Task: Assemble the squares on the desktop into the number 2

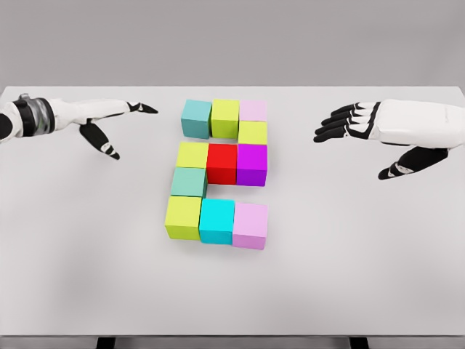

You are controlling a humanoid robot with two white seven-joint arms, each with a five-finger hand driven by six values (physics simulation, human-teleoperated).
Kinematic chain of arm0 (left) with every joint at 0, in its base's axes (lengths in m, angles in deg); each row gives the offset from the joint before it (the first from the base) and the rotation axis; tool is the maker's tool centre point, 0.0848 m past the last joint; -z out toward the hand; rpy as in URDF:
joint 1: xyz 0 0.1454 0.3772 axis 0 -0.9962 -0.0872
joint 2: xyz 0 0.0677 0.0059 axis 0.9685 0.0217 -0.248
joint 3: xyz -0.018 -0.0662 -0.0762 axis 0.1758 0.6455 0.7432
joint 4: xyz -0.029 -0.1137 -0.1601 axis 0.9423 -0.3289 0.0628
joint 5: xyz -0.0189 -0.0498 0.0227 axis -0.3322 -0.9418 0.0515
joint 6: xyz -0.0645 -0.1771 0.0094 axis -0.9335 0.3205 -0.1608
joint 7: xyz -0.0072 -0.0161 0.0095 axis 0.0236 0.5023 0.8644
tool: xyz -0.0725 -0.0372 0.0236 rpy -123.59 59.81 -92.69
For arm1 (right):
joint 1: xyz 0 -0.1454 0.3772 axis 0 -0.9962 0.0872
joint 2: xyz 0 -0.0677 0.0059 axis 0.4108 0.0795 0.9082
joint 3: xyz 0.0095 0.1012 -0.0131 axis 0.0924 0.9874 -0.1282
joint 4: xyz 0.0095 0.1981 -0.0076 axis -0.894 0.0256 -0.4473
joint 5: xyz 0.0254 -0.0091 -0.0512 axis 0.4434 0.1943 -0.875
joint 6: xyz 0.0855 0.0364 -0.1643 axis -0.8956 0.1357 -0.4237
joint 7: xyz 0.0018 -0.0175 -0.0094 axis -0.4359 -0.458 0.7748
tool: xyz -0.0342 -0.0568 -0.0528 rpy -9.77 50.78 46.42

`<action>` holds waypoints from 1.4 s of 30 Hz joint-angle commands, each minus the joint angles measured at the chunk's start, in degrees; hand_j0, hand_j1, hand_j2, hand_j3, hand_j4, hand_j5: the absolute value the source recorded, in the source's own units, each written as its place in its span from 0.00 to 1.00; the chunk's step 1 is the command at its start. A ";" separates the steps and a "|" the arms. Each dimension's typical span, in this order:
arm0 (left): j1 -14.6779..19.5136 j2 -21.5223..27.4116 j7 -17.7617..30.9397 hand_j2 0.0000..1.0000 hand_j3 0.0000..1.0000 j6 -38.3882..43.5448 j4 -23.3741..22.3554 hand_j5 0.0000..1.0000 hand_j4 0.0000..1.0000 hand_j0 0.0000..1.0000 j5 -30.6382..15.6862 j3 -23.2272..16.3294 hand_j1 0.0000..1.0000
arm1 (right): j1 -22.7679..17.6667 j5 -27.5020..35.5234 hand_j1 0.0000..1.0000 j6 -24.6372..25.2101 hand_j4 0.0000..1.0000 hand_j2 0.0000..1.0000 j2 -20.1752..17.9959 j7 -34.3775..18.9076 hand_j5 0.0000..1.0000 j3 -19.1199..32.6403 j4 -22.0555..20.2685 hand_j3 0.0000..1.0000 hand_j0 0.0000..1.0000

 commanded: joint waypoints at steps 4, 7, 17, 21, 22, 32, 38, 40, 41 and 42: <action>0.09 -3.16 -0.01 1.00 1.00 0.37 -3.37 1.00 1.00 1.00 3.68 0.09 1.00 | 0.00 0.40 1.00 0.17 1.00 1.00 -0.06 0.03 1.00 0.21 -0.06 1.00 1.00; 0.18 -3.69 -0.01 1.00 1.00 0.37 -4.16 1.00 1.00 1.00 5.35 0.09 1.00 | 0.00 0.40 1.00 0.17 1.00 1.00 -0.06 0.03 1.00 0.13 0.03 1.00 1.00; 1.58 -6.68 -0.01 1.00 1.00 0.46 -7.06 1.00 1.00 1.00 10.36 0.00 1.00 | -0.44 0.31 1.00 0.17 1.00 1.00 0.21 0.03 1.00 0.04 -0.06 1.00 1.00; 1.58 -7.38 -0.01 1.00 1.00 0.46 -7.06 1.00 1.00 1.00 11.33 0.00 1.00 | -0.44 0.31 1.00 0.17 1.00 1.00 0.12 0.03 1.00 0.04 -0.06 1.00 1.00; 1.58 -7.38 -0.01 1.00 1.00 0.46 -7.06 1.00 1.00 1.00 11.33 0.00 1.00 | -0.44 0.31 1.00 0.17 1.00 1.00 0.12 0.03 1.00 0.04 -0.06 1.00 1.00; 2.11 -9.22 -0.01 1.00 1.00 0.46 -7.06 1.00 1.00 1.00 12.12 0.00 1.00 | -0.44 0.22 1.00 0.17 1.00 1.00 0.21 0.03 1.00 -0.05 -0.06 1.00 1.00; 2.11 -9.31 -0.01 1.00 1.00 0.46 -7.15 1.00 1.00 1.00 12.21 0.00 1.00 | -0.53 0.22 1.00 0.17 1.00 1.00 0.21 0.03 1.00 -0.14 -0.06 1.00 1.00; 2.11 -9.67 -0.01 1.00 1.00 0.54 -7.24 1.00 1.00 1.00 12.21 0.00 1.00 | -0.53 0.22 1.00 0.17 1.00 1.00 0.21 0.03 1.00 -0.14 -0.06 1.00 1.00; 2.11 -9.84 -0.01 1.00 1.00 0.46 -7.68 1.00 1.00 1.00 12.21 0.00 1.00 | -0.53 0.22 1.00 0.17 1.00 1.00 0.21 0.03 1.00 -0.14 -0.06 1.00 1.00; 2.20 -10.19 -0.01 1.00 1.00 0.46 -8.12 1.00 1.00 1.00 12.47 0.00 1.00 | -0.53 0.22 1.00 0.17 1.00 1.00 0.21 0.03 1.00 -0.14 -0.06 1.00 1.00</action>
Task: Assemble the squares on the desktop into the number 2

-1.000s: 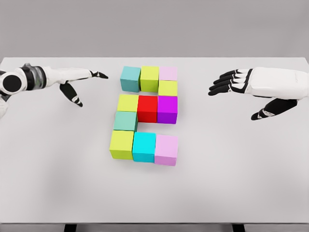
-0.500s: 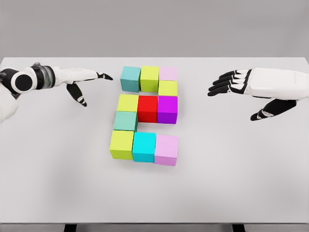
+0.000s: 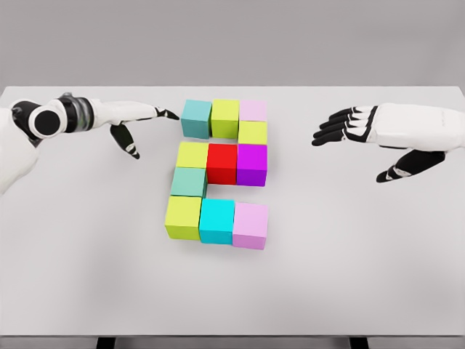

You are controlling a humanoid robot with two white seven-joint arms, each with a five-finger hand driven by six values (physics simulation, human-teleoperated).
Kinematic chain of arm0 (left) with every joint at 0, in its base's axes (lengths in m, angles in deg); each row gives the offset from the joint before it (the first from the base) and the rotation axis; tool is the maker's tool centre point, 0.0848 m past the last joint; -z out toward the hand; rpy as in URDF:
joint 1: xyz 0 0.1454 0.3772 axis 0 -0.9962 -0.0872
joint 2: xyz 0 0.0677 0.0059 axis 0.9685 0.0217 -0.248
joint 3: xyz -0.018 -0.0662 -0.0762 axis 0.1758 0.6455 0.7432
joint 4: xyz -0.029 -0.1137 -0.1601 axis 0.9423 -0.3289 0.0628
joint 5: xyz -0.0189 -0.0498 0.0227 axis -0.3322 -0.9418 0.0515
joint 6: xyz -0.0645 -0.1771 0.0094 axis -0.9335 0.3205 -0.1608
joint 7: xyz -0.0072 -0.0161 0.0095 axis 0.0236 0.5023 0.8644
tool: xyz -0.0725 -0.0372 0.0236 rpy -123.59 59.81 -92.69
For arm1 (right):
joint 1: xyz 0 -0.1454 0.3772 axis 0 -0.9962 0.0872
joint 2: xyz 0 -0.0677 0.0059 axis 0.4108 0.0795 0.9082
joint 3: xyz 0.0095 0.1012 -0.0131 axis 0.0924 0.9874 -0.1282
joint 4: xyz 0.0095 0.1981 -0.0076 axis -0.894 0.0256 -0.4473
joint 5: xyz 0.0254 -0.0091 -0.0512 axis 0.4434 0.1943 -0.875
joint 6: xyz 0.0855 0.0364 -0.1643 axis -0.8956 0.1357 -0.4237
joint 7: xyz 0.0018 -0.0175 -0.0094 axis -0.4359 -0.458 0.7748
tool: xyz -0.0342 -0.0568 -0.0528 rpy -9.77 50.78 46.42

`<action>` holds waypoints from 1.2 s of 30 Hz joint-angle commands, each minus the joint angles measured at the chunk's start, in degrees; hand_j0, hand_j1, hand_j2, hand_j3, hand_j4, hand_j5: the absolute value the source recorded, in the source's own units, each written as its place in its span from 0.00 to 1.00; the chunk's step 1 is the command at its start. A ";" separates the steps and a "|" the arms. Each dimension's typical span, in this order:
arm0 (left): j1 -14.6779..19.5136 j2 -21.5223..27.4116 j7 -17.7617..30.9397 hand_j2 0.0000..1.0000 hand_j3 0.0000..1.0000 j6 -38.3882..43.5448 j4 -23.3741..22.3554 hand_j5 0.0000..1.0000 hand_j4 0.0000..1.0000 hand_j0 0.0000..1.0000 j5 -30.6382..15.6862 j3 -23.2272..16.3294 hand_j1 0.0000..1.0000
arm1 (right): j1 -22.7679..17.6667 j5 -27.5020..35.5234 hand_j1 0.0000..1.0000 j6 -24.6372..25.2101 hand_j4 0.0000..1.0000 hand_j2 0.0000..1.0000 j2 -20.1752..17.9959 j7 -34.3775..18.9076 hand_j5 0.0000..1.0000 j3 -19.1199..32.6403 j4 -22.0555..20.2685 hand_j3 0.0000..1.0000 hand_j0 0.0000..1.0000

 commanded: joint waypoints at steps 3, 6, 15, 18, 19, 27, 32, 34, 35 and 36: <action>0.09 -0.83 -0.02 1.00 1.00 0.06 -0.72 1.00 1.00 1.00 0.55 0.08 1.00 | 0.00 0.40 1.00 0.17 1.00 1.00 -0.07 0.03 1.00 0.03 -0.01 1.00 1.00; 0.00 -1.00 -0.02 1.00 1.00 0.06 -0.72 1.00 1.00 1.00 0.55 0.08 1.00 | -0.09 0.40 1.00 0.17 1.00 1.00 -0.07 0.03 1.00 0.03 -0.01 1.00 1.00; 0.00 -1.00 -0.02 1.00 1.00 -0.02 -0.72 1.00 1.00 1.00 0.55 0.08 1.00 | -0.70 0.31 1.00 0.17 1.00 1.00 -0.07 0.03 1.00 0.03 -0.01 1.00 1.00; 0.00 -1.00 -0.02 1.00 1.00 -0.11 -0.63 1.00 1.00 1.00 0.55 0.08 1.00 | -0.70 0.40 1.00 0.17 1.00 1.00 -0.07 0.03 1.00 0.03 -0.01 1.00 1.00; 0.00 -1.00 -0.02 1.00 1.00 -0.11 -0.63 1.00 1.00 1.00 0.55 0.08 1.00 | -0.70 0.31 1.00 0.17 1.00 1.00 -0.07 0.03 1.00 0.03 -0.01 1.00 1.00; 0.00 -1.00 -0.02 1.00 1.00 -0.38 -0.54 1.00 1.00 1.00 0.55 0.08 1.00 | -0.70 0.31 1.00 0.17 1.00 1.00 0.02 0.03 1.00 -0.06 -0.01 1.00 1.00; 0.00 -1.00 -0.02 1.00 1.00 -0.46 -0.54 1.00 1.00 1.00 0.55 0.08 1.00 | -0.70 0.31 1.00 0.17 1.00 1.00 -0.07 0.03 1.00 0.03 -0.01 1.00 1.00; 0.00 -0.92 -0.02 1.00 1.00 -0.55 -0.54 1.00 1.00 1.00 0.46 0.17 1.00 | -0.70 0.31 1.00 0.17 1.00 1.00 -0.07 0.03 1.00 0.03 -0.01 1.00 1.00; -0.09 -0.74 -0.02 1.00 1.00 -0.55 -0.63 1.00 1.00 1.00 0.46 0.17 1.00 | -0.70 0.31 1.00 0.17 1.00 1.00 0.02 0.03 1.00 -0.06 -0.01 1.00 1.00; 0.00 -0.65 -0.02 1.00 1.00 -0.55 -0.54 1.00 1.00 1.00 0.46 0.17 1.00 | -0.70 0.31 1.00 0.17 1.00 1.00 0.02 0.03 1.00 -0.06 -0.01 1.00 1.00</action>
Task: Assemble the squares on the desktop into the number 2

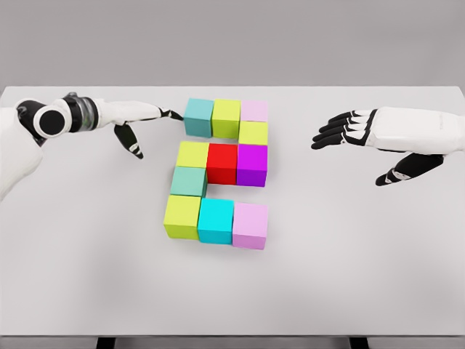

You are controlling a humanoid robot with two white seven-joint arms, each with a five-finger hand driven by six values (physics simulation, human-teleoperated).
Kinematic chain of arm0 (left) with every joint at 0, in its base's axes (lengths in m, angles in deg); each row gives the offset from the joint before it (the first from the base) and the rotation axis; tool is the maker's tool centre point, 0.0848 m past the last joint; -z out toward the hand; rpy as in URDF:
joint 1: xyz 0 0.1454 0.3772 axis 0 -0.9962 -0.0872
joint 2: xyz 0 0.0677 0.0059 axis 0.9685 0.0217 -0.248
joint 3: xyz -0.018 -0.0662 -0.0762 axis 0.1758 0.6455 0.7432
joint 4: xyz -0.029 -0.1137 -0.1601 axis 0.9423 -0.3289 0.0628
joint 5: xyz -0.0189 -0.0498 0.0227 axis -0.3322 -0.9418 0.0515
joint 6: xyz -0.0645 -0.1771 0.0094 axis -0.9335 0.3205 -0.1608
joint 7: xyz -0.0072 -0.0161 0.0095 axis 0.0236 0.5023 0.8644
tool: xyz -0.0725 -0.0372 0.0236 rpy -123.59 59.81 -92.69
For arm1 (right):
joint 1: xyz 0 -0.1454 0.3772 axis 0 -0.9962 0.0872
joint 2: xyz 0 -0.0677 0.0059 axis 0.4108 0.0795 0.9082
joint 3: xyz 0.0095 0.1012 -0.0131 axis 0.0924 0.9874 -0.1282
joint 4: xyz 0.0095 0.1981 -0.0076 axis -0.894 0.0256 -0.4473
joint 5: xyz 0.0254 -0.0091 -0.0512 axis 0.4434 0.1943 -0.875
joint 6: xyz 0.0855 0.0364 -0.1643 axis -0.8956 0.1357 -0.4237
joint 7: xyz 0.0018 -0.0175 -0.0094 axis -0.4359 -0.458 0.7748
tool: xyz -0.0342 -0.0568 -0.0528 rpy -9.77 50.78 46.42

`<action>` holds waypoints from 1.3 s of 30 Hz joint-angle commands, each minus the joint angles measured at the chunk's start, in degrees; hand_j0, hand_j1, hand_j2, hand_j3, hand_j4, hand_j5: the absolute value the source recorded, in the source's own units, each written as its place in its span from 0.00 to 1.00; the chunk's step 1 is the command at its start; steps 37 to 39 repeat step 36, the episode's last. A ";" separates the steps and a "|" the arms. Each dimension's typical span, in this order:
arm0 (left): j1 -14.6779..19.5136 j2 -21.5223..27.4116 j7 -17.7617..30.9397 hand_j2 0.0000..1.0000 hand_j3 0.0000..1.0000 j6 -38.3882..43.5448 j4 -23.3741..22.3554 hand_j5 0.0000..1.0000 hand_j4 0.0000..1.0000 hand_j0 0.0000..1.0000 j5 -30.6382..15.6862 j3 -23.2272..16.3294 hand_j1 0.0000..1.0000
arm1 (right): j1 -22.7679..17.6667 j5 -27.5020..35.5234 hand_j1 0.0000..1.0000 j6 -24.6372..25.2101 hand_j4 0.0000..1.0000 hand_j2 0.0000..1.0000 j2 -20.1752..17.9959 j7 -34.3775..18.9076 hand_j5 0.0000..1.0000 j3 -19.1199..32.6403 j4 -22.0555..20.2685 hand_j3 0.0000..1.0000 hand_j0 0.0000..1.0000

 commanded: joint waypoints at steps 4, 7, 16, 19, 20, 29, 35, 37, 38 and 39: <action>-0.09 0.45 -0.02 1.00 1.00 -0.04 0.03 1.00 1.00 1.00 -0.32 0.10 1.00 | 0.00 0.40 1.00 0.17 1.00 1.00 0.32 0.03 1.00 -0.01 -0.01 1.00 1.00; -0.18 0.63 -0.02 1.00 1.00 -0.22 0.03 1.00 1.00 1.00 -0.68 0.19 1.00 | -0.35 0.31 1.00 0.17 1.00 1.00 0.58 0.03 1.00 -0.01 -0.01 1.00 1.00; -0.35 15.91 -0.02 1.00 1.00 -13.77 3.54 1.00 1.00 1.00 -22.20 4.41 1.00 | -0.35 0.31 1.00 0.17 1.00 1.00 1.72 0.03 1.00 0.08 -0.01 1.00 1.00; -3.42 26.19 -0.02 1.00 1.00 -13.77 9.87 1.00 1.00 1.00 -36.44 4.68 1.00 | -0.35 0.22 1.00 0.17 1.00 1.00 1.81 0.03 1.00 0.08 -0.01 1.00 1.00; -4.92 28.48 -0.02 1.00 1.00 -13.77 11.36 1.00 1.00 1.00 -38.64 4.68 1.00 | -0.35 0.31 1.00 0.17 1.00 1.00 1.81 0.03 1.00 0.08 -0.01 1.00 1.00; -11.33 32.88 -0.02 1.00 1.00 -13.77 15.14 1.00 1.00 1.00 -41.28 4.32 1.00 | -0.26 0.31 1.00 0.17 1.00 1.00 2.34 0.03 1.00 0.43 -0.01 1.00 1.00; -15.47 31.21 -0.02 1.00 1.00 -13.77 20.94 1.00 1.00 1.00 -37.77 4.50 1.00 | -0.18 0.31 1.00 0.17 1.00 1.00 2.34 0.03 1.00 0.61 -0.01 1.00 1.00; -15.47 31.30 -0.02 1.00 1.00 -13.77 20.95 1.00 1.00 1.00 -37.77 4.50 1.00 | -0.18 0.31 1.00 0.17 1.00 1.00 2.34 0.03 1.00 0.61 -0.01 1.00 1.00; -15.47 31.30 -0.02 1.00 1.00 -13.77 20.95 1.00 1.00 1.00 -37.77 4.50 1.00 | -0.18 0.31 1.00 0.17 1.00 1.00 2.34 0.03 1.00 0.61 -0.01 1.00 1.00; -15.47 31.30 -0.02 1.00 1.00 -13.77 20.95 1.00 1.00 1.00 -37.77 4.50 1.00 | -0.18 0.31 1.00 0.17 1.00 1.00 2.34 0.03 1.00 0.61 -0.01 1.00 1.00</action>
